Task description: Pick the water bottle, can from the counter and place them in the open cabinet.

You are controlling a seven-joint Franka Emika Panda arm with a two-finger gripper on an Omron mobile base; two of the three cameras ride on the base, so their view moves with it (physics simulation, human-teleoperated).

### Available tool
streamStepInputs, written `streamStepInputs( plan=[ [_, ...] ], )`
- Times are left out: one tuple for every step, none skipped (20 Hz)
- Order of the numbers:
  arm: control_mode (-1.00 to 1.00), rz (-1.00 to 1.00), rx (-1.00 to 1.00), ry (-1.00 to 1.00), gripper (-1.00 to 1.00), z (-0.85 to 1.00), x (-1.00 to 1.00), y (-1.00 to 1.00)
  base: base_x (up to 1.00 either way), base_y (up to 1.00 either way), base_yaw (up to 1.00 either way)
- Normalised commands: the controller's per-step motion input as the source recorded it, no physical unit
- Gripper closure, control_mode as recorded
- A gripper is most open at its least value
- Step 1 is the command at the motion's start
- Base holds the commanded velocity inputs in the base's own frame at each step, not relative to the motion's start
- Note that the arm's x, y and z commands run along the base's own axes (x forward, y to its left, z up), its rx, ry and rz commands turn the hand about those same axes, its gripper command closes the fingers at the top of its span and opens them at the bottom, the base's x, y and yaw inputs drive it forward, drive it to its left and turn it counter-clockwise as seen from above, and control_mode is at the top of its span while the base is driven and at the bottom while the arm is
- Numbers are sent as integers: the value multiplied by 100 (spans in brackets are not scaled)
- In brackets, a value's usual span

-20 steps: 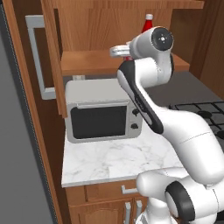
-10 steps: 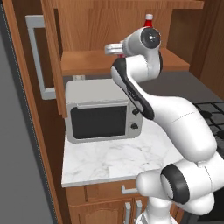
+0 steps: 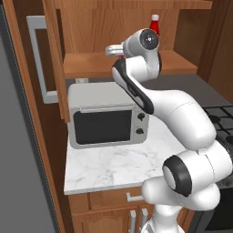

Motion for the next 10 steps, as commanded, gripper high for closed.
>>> streamStepInputs(
  plan=[
    [-100, 0, 0, 0, 100, -9, 36, 4, 0, 0, 0],
    [-100, 0, 0, 0, 100, -9, 36, 4, 0, 0, 0],
    [-100, 0, 0, 0, 100, -9, 35, 4, 0, 0, 0],
    [-100, 0, 0, 0, 100, -9, 34, 4, 0, 0, 0],
    [-100, 0, 0, 0, 100, -9, 35, 4, 0, 0, 0],
    [-100, 0, 0, 0, 100, -10, 35, 4, 0, 0, 0],
    [-100, 0, 0, 0, 100, -8, 35, 4, 0, 0, 0],
    [-100, 0, 0, 0, 100, -8, 37, 4, 0, 0, 0],
    [-100, 0, 0, 0, 100, -8, 37, 5, 0, 0, 0],
    [-100, 0, 0, 0, 100, -6, 35, 3, 0, 0, 0]
  ],
)
